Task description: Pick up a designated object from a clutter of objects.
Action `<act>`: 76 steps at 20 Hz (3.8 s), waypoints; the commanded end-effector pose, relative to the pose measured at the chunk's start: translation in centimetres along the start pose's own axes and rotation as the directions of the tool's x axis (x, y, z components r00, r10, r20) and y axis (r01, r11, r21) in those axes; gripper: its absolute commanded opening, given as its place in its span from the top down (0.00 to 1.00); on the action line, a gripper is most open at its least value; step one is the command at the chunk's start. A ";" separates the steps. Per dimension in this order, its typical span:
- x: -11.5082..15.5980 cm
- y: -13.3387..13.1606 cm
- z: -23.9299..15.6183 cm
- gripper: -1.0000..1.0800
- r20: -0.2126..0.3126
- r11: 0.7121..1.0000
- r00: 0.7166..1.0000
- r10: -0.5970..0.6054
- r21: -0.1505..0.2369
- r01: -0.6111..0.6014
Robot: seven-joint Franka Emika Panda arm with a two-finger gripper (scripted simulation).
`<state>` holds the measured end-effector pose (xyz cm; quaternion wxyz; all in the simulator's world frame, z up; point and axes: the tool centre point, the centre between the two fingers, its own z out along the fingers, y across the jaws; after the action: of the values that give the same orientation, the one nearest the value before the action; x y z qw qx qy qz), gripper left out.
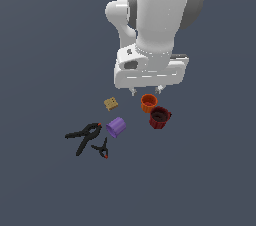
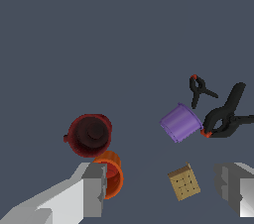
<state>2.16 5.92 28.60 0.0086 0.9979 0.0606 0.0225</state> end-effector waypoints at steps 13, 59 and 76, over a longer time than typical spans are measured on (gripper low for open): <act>-2.4 -10.6 13.7 0.19 0.021 0.978 0.978 -0.207 -0.020 0.207; -4.7 -12.3 19.0 1.00 0.025 0.960 0.960 -0.280 -0.007 0.280; -5.0 0.6 6.8 1.00 0.024 0.960 0.960 -0.280 -0.004 0.280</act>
<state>-2.53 6.05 20.07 0.0163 0.9795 0.2006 0.0084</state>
